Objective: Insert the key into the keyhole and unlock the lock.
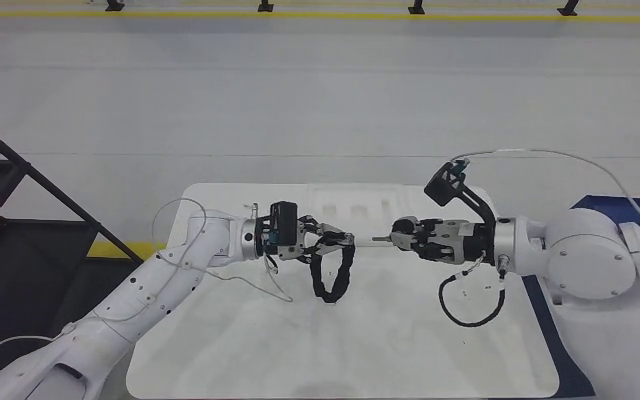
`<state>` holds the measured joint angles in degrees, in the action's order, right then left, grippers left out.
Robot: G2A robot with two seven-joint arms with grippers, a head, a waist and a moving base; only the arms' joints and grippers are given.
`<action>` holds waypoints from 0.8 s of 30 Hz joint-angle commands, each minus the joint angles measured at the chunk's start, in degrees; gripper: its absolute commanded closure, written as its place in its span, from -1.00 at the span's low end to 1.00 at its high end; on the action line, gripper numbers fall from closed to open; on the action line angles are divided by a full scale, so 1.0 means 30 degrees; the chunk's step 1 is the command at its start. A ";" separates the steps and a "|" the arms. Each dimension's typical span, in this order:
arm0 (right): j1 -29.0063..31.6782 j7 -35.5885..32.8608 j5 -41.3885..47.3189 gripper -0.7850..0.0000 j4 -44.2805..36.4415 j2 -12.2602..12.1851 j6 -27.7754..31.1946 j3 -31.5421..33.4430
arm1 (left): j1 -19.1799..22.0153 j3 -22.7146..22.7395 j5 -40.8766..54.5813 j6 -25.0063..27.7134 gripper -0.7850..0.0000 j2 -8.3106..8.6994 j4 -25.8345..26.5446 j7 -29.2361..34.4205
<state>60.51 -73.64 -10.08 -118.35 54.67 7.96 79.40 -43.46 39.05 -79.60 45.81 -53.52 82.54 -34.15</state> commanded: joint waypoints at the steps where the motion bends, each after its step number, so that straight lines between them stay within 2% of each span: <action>1: 0.0131 0.0056 -0.0182 1.00 -0.0446 -0.0038 -0.0184 -0.0005 | -0.0188 0.0143 -0.0096 -0.0321 1.00 -0.0011 0.0247 0.0112; 13: 0.0173 0.0855 -0.1171 1.00 -0.1016 -0.0142 -0.1388 -0.0744 | -0.0994 0.0653 -0.1812 -0.1896 1.00 -0.0172 0.1128 -0.0157; 24: 0.0021 0.1232 -0.1198 1.00 -0.1130 -0.0198 -0.1747 -0.1369 | -0.1388 0.0728 -0.3209 -0.2393 1.00 -0.0399 0.0378 -0.1466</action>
<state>60.66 -70.03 -13.69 -121.75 54.08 2.93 75.54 -47.63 41.25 -88.94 38.79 -54.61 83.87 -38.40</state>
